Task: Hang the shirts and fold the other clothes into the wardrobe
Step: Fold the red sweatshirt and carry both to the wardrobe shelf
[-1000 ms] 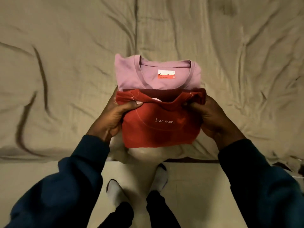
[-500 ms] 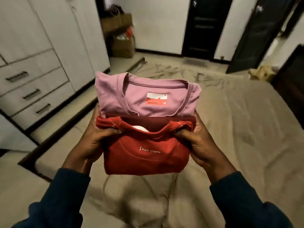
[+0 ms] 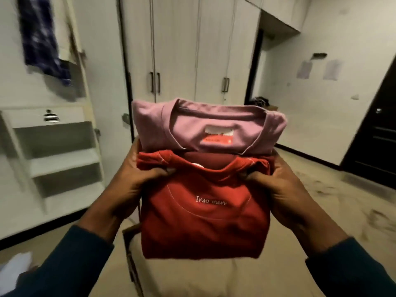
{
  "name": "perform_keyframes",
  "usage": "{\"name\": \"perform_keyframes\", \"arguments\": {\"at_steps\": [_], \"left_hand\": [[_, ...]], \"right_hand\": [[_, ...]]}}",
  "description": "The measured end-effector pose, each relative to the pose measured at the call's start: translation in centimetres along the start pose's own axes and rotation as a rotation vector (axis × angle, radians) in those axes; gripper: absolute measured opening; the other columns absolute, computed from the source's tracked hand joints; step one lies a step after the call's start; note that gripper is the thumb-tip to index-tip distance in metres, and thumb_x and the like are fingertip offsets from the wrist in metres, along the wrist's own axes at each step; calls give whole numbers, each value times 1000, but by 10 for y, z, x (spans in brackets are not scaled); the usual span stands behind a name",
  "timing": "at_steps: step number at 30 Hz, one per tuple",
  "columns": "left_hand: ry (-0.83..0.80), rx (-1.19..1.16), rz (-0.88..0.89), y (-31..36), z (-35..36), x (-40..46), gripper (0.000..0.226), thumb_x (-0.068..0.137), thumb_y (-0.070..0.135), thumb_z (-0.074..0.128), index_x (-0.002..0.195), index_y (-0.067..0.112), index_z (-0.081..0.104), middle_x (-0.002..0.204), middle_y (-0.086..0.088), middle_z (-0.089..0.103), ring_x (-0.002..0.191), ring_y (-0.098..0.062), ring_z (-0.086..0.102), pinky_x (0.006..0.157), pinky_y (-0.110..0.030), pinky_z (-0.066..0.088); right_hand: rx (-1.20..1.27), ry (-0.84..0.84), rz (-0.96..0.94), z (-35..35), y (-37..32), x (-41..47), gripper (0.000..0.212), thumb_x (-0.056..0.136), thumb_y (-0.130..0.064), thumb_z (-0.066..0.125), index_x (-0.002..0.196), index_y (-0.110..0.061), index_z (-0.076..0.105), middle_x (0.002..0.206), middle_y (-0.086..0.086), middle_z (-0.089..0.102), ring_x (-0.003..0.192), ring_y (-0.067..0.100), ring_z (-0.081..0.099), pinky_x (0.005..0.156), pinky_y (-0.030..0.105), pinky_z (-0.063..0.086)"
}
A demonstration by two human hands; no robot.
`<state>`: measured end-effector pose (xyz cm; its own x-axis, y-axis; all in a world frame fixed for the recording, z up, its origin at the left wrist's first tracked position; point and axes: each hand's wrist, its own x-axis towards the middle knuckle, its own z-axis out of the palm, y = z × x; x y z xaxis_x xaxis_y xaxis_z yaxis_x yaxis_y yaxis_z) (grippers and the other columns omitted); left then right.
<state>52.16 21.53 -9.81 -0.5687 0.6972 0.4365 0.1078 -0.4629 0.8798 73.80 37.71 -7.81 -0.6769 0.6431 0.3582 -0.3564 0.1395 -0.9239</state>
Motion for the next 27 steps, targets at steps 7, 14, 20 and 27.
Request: {"name": "perform_keyframes", "arguments": {"at_steps": [7,14,20,27], "left_hand": [[145,48,-22,64,-121,33,94,38,18,99,125,16,63,105,-13,75,96,-27,74,73,-28,59],[327,109,-11,96,-229,62,85,41,17,91,121,14,63,106,-17,74,94,-30,74,70,-29,59],[456,109,49,95,-298,84,84,39,16,87,120,16,64,108,-21,72,95,-36,72,71,-32,60],[628,168,83,75,-379,143,86,31,12,85,115,9,67,102,-25,73,90,-37,73,64,-30,60]], "right_hand": [[47,-237,10,122,20,101,65,69,2,76,128,-16,58,118,10,71,110,29,68,90,36,57],[129,-376,58,236,48,182,51,63,4,81,102,-28,75,110,11,74,101,27,72,80,30,60],[182,-508,114,313,86,251,53,63,-4,76,112,-21,70,109,12,74,99,29,72,76,30,60],[173,-646,72,392,150,355,58,63,-12,80,119,-23,68,110,8,75,102,26,72,84,32,60]]}}
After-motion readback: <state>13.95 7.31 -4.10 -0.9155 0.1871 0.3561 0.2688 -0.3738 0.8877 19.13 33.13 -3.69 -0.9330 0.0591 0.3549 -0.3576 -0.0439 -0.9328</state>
